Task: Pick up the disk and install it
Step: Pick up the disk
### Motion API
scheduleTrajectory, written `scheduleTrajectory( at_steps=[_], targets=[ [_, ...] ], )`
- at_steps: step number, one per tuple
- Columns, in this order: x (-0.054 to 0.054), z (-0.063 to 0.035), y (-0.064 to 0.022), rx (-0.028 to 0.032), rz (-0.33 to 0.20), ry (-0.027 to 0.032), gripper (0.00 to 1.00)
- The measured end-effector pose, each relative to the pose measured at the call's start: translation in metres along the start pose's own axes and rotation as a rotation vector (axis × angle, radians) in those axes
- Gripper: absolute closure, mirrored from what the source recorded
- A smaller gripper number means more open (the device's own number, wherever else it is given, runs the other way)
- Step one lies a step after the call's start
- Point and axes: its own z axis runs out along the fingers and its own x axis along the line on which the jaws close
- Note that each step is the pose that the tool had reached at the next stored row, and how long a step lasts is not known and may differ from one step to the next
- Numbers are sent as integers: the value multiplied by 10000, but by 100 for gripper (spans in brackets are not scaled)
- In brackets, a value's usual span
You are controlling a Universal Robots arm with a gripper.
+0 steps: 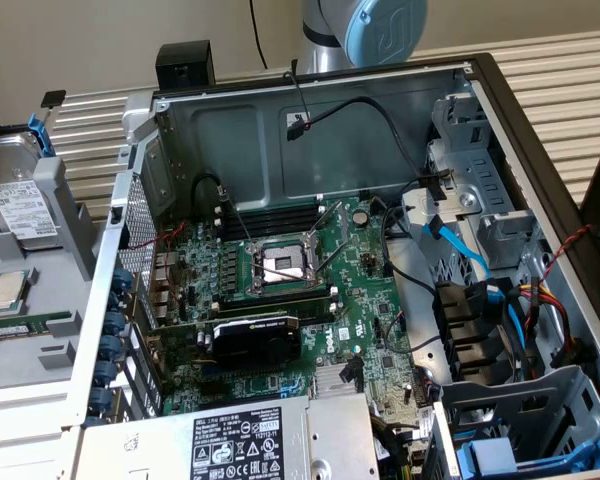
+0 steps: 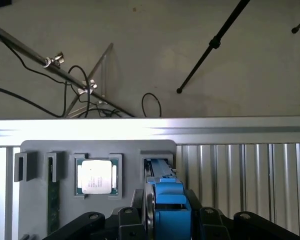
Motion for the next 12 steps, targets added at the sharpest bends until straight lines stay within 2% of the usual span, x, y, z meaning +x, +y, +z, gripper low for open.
scheduleTrajectory(
  at_steps=[3, 5, 7, 12],
  targets=[
    [0, 1, 0, -10, 14, -1, 55],
    [0, 2, -1, -48, 15, 0, 55],
    [0, 1, 0, -67, 16, 1, 63],
    [0, 1, 0, -113, 18, 24, 63]
  ],
)
